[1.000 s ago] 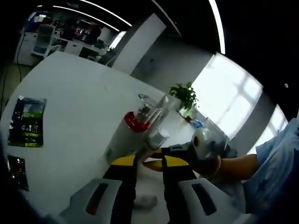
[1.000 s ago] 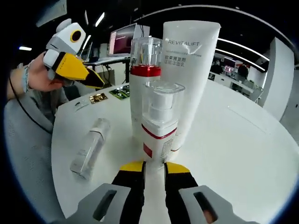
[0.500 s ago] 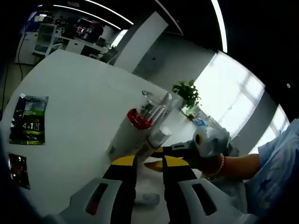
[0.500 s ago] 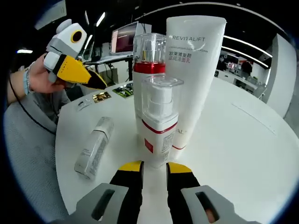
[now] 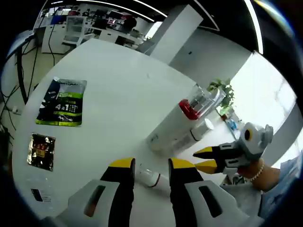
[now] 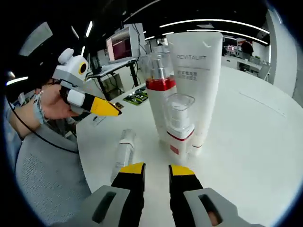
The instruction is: Arrange the skincare products in the storage area until every visible bottle or jar stands upright without overlapping.
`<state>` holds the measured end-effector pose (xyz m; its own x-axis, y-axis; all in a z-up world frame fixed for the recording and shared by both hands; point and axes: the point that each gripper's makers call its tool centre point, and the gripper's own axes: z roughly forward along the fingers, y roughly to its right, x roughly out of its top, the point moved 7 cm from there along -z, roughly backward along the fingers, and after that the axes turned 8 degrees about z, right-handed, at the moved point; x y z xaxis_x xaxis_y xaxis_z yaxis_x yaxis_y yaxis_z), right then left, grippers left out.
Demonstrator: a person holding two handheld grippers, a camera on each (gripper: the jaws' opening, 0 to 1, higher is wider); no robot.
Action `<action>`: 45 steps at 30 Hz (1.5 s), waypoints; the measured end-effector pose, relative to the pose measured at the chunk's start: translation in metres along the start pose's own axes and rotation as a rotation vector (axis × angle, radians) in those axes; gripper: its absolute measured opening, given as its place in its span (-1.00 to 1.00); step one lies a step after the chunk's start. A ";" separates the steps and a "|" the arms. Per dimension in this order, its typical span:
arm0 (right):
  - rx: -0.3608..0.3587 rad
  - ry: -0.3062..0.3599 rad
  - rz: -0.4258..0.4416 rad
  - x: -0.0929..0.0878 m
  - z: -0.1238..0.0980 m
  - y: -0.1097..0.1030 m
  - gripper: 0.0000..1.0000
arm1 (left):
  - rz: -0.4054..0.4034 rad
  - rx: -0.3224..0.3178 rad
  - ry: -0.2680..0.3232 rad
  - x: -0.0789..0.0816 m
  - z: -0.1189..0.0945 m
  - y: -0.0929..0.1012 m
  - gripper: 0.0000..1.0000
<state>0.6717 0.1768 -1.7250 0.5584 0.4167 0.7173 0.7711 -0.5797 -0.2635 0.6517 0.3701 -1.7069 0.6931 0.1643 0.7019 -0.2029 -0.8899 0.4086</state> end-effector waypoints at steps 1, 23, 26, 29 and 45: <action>0.014 -0.018 -0.016 -0.002 0.003 -0.005 -0.74 | 0.003 0.000 0.000 0.000 0.000 0.001 -0.49; -0.081 -0.163 -0.212 -0.015 0.053 -0.048 -0.52 | 0.051 -0.001 -0.051 -0.005 0.006 0.003 -0.46; -0.121 -0.178 -0.298 -0.019 0.055 -0.043 -0.61 | 0.060 0.001 -0.052 -0.004 0.006 0.004 -0.44; -0.118 -0.161 -0.282 -0.018 0.054 -0.041 -0.66 | 0.066 0.005 -0.047 -0.003 0.006 0.003 -0.44; -0.050 -0.042 -0.019 0.005 0.012 -0.013 -0.70 | 0.066 -0.042 -0.009 0.002 0.005 0.010 -0.40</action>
<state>0.6686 0.1950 -1.7258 0.5568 0.4567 0.6938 0.7661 -0.6052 -0.2164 0.6542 0.3598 -1.7047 0.6835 0.1019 0.7228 -0.2772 -0.8798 0.3861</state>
